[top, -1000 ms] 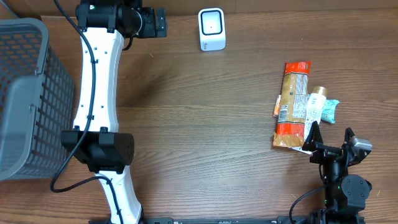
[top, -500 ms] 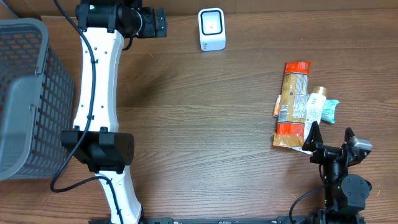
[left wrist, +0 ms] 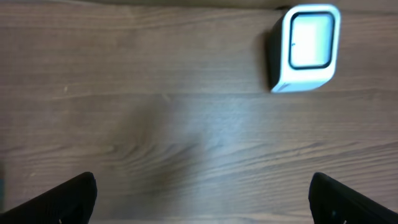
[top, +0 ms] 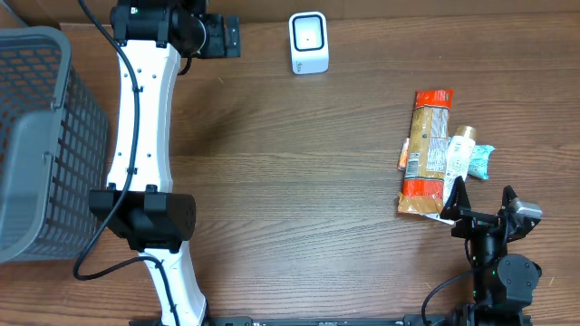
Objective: Scan the item barcode
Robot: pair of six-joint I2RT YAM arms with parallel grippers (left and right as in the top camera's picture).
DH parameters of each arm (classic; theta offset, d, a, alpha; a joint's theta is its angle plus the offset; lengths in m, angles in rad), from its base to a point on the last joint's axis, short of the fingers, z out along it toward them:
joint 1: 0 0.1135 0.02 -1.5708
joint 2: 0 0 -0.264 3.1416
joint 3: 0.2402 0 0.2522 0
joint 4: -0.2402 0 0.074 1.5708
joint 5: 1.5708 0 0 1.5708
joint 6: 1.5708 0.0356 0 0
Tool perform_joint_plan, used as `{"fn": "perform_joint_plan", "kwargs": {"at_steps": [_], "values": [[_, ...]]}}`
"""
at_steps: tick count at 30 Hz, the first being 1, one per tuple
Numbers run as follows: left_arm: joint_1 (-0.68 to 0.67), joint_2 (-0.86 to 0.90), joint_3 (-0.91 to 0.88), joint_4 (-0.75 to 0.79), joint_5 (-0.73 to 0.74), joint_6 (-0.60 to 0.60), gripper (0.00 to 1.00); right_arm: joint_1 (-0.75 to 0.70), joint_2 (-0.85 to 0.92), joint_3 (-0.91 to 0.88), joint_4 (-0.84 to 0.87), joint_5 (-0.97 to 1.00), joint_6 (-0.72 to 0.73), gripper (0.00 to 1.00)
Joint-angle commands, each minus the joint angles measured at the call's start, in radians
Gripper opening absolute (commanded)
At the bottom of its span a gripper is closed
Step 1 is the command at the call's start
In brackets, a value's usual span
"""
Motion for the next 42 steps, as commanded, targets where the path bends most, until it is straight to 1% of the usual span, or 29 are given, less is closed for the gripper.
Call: {"fn": "perform_joint_plan", "kwargs": {"at_steps": [1,3,5,10,13,18,19,20,22,26,29,32,34,42], "values": [[0.001,-0.013,-0.017,0.0,-0.037,0.045,1.0,0.001,-0.014,-0.011,0.005,-0.002,-0.004,1.0],[0.001,-0.058,-0.066,0.04,-0.027,0.045,1.0,0.001,-0.014,-0.011,0.005,-0.002,-0.004,1.0],[0.001,-0.159,-0.203,0.158,0.001,0.061,1.0,0.001,-0.014,-0.011,0.005,-0.002,-0.004,1.0],[0.008,-0.454,-0.679,0.529,0.014,0.136,1.0,0.001,-0.014,-0.011,0.005,-0.002,-0.004,1.0],[0.041,-0.61,-0.94,0.67,0.023,0.145,1.0,0.001,-0.014,-0.011,0.005,-0.002,-0.004,1.0],[0.114,-0.872,-1.311,0.818,0.058,0.145,1.0,0.001,-0.014,-0.011,0.005,-0.002,-0.004,1.0],[0.126,-0.923,-1.381,0.871,0.068,0.147,1.0,0.001,-0.014,-0.011,0.005,-0.002,-0.004,1.0],[0.135,-1.01,-1.499,0.974,0.074,0.159,1.0,0.001,-0.014,-0.011,0.005,-0.002,-0.004,1.0],[0.135,-1.099,-1.622,1.091,0.074,0.194,1.0,0.001,-0.014,-0.011,0.005,-0.002,-0.004,1.0],[0.135,-1.231,-1.814,1.273,0.073,0.24,1.0,0.001,-0.014,-0.011,0.005,-0.002,-0.004,1.0],[0.135,-1.34,-1.967,1.407,0.074,0.297,1.0,0.001,-0.014,-0.011,0.005,-0.002,-0.004,1.0],[0.135,-1.453,-2.108,1.498,0.074,0.323,1.0,0.001,-0.014,-0.011,0.005,-0.002,-0.004,1.0],[0.135,-1.521,-2.179,1.525,0.073,0.325,1.0,0.001,-0.014,-0.011,0.005,-0.002,-0.004,1.0],[0.135,-1.762,-2.356,1.504,0.039,0.333,1.0,0.001,-0.014,-0.011,0.005,-0.002,-0.004,1.0]]}}
